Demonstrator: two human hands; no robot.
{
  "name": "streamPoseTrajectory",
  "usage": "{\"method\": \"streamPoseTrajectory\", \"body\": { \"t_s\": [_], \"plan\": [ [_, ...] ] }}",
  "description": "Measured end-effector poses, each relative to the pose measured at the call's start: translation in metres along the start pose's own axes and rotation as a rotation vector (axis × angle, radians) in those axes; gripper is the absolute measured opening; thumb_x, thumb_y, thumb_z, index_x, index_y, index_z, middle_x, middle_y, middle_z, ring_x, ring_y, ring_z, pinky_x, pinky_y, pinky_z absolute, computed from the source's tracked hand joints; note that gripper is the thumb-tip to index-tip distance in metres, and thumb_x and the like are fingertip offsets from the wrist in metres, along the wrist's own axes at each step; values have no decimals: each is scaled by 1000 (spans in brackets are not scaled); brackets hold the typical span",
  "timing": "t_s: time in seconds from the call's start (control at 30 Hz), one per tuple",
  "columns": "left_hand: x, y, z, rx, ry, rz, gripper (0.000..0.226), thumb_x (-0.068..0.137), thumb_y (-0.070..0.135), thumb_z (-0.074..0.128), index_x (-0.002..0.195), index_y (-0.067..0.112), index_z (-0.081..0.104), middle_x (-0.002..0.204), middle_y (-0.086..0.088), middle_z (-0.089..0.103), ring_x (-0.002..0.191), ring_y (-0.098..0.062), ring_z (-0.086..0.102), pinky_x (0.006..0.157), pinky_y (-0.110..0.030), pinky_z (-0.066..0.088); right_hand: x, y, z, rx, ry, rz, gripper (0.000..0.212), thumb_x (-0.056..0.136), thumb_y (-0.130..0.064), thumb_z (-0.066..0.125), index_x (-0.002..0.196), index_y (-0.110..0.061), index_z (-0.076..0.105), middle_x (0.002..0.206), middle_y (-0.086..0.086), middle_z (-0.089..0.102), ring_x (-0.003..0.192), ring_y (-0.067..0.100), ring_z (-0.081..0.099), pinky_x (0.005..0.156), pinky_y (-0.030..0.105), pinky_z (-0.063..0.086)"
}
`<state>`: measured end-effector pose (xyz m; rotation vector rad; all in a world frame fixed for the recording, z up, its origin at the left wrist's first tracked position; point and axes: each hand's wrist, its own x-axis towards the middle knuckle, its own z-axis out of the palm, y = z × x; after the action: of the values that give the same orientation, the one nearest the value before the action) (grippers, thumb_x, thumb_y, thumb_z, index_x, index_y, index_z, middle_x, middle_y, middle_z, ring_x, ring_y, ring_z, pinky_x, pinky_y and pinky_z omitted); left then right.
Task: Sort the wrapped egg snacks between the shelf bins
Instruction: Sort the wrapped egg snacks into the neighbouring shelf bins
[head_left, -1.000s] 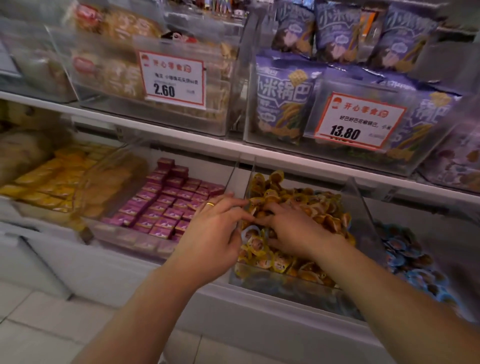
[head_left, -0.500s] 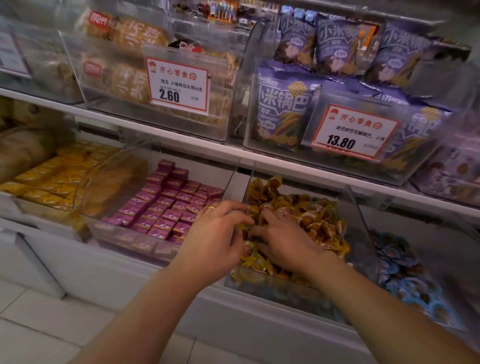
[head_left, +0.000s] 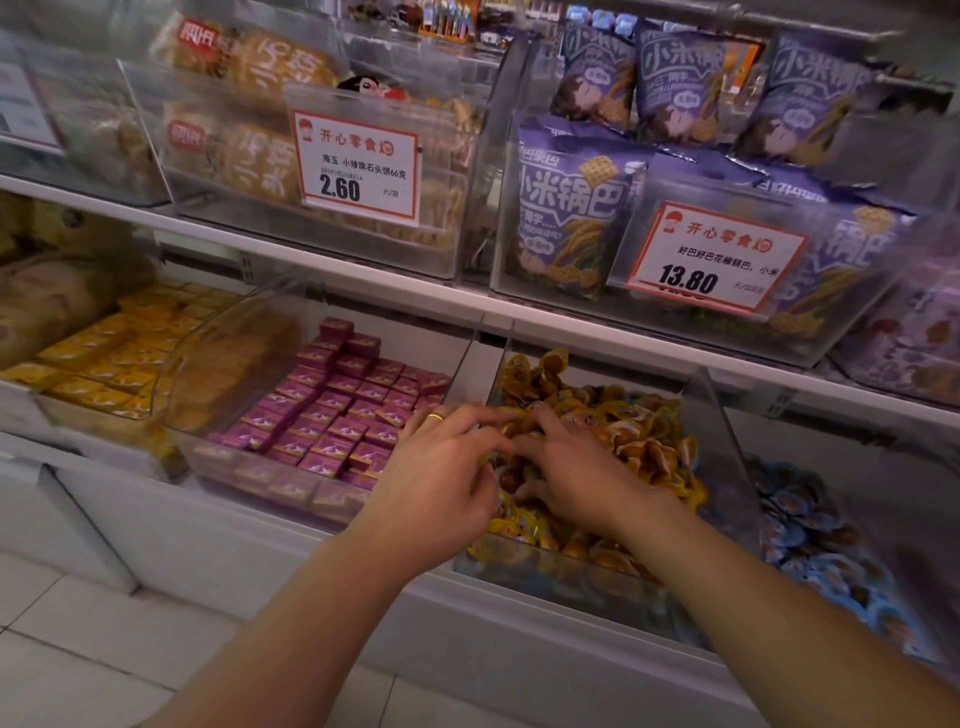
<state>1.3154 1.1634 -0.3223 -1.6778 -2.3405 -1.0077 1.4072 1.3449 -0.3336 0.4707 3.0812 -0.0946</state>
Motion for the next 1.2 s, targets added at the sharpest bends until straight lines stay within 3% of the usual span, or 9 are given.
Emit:
{"method": "streamPoseTrajectory", "body": {
  "t_s": [0.1, 0.2, 0.3, 0.5, 0.67, 0.87, 1.0, 1.1, 1.2],
  "plan": [
    [-1, 1, 1, -4, 47, 7, 29, 86, 17, 58, 109, 29, 71, 132, 12, 58, 131, -11, 45, 107, -31, 25, 2, 13, -12, 253, 113, 113, 25, 85, -34, 75, 104, -39, 59, 136, -5, 40, 118, 20, 50, 93, 29, 44],
    [1, 6, 3, 36, 206, 73, 24, 84, 13, 58, 102, 22, 72, 123, 7, 63, 129, -14, 49, 115, -44, 32, 1, 25, -27, 503, 262, 221, 23, 83, -33, 78, 97, -33, 60, 115, 0, 56, 98, 14, 57, 76, 20, 44],
    [6, 21, 14, -57, 293, 144, 28, 88, 14, 54, 112, 21, 67, 123, 7, 60, 123, -13, 53, 110, -40, 39, -10, 29, -35, 691, 286, 267, 24, 84, -28, 78, 101, -25, 62, 105, 2, 66, 93, 17, 64, 82, 31, 54],
    [18, 39, 53, -362, -20, -80, 69, 90, 19, 64, 147, 37, 29, 150, 8, 35, 131, -11, 46, 100, -12, 38, -40, 28, -33, 787, 291, 212, 25, 79, -18, 82, 96, -22, 65, 98, 3, 70, 91, 21, 68, 82, 37, 57],
    [30, 37, 47, -546, 33, -105, 36, 88, 28, 72, 119, 41, 59, 115, 22, 64, 98, -2, 65, 83, -35, 58, -49, 30, -31, 813, 268, 122, 26, 77, -27, 83, 98, -30, 69, 100, -9, 70, 97, 6, 65, 86, 27, 50],
    [23, 41, 48, -507, -13, -302, 19, 95, 23, 60, 109, 33, 52, 89, 7, 67, 68, -7, 67, 64, -43, 58, -53, 35, -32, 882, 271, 269, 19, 88, -20, 74, 101, -33, 70, 98, -4, 74, 83, 6, 71, 73, 23, 58],
    [26, 51, 53, -713, -87, -415, 19, 96, 15, 56, 106, 31, 55, 89, -7, 71, 70, -25, 72, 62, -49, 59, -51, 30, -38, 997, 530, 389, 17, 90, -13, 71, 89, -30, 70, 89, -7, 73, 76, 0, 70, 68, 14, 52],
    [31, 55, 53, -1017, -131, -477, 30, 89, 17, 71, 116, 26, 60, 102, -1, 71, 85, -20, 73, 68, -38, 62, -46, 11, -31, 1041, 597, 410, 27, 89, -5, 69, 81, -31, 70, 80, -14, 71, 72, -4, 68, 58, 9, 49],
    [29, 53, 53, -988, -95, -409, 41, 85, 15, 77, 121, 24, 60, 103, 4, 71, 91, -15, 72, 78, -38, 62, -41, -6, -21, 1183, 655, 470, 27, 91, -5, 67, 81, -30, 71, 80, -9, 73, 76, 4, 71, 60, 16, 55]
  ]
}}
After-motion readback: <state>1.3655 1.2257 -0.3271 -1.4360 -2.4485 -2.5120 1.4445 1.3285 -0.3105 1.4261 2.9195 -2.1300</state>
